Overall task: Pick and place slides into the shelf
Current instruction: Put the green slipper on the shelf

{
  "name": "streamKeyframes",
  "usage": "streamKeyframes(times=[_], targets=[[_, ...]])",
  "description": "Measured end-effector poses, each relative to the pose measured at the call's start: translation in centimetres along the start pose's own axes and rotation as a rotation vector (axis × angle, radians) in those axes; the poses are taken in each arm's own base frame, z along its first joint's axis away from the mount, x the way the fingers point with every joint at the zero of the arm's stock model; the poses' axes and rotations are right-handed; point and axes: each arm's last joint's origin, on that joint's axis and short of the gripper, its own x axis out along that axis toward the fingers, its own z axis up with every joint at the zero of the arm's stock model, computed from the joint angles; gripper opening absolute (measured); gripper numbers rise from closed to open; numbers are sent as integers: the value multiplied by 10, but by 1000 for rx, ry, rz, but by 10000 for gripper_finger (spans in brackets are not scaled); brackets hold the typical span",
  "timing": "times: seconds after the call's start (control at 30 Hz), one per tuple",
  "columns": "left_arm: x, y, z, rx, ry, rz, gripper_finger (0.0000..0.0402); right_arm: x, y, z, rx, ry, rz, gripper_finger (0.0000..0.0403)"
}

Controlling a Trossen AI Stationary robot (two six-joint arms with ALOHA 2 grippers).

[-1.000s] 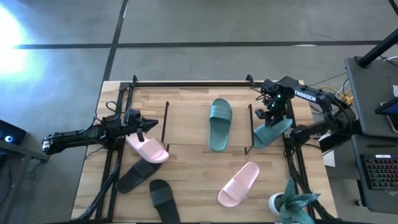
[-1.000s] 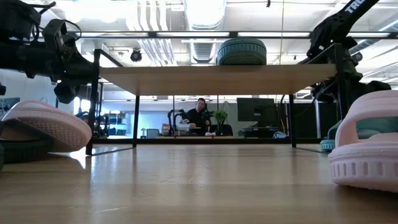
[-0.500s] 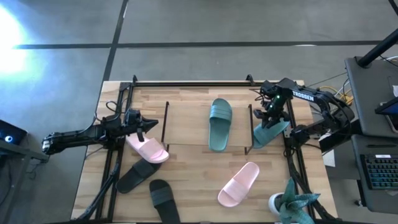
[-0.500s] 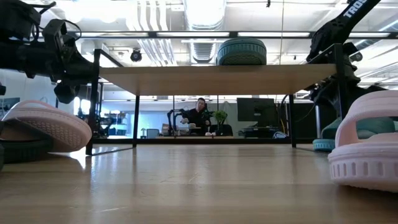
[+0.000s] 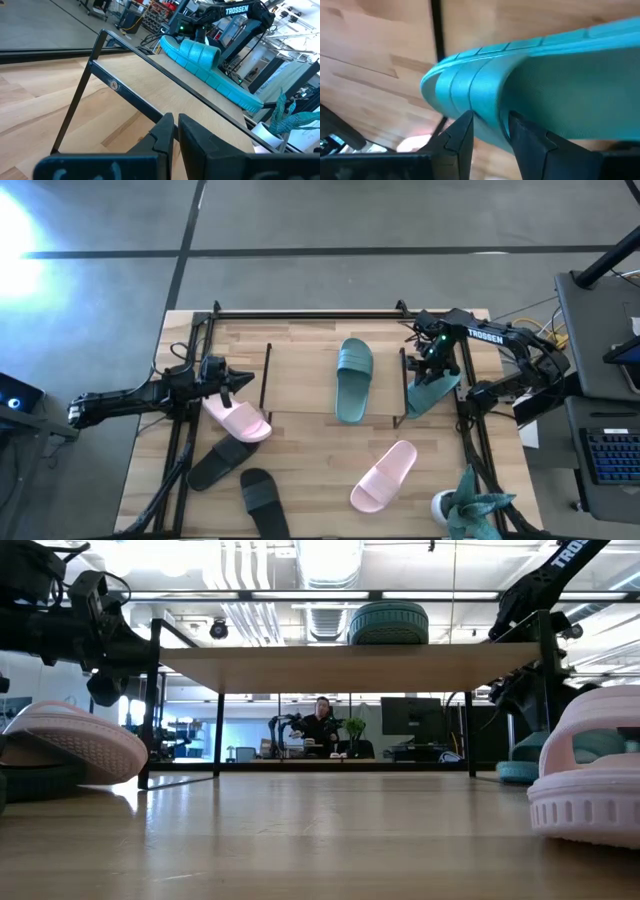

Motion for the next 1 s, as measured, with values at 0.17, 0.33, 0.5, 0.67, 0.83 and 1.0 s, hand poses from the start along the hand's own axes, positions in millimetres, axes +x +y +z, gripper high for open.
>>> streamKeyframes(times=[0.17,0.33,0.5,0.67,0.83,1.0], targets=[[0,0,0,0,-1,-1,12,2,4,1,-33,-16,1,113],[0,0,0,0,0,0,12,1,3,0,-51,-29,-17,91],[0,0,0,0,-1,-1,12,1,2,-1,-66,-24,-24,22],[0,0,0,0,-1,0,12,-1,2,-5,-63,-19,-27,12],[0,0,0,0,0,0,12,-14,4,-15,-75,-43,-26,10],[0,0,0,0,0,0,12,-40,9,-27,-81,-215,-38,10]])
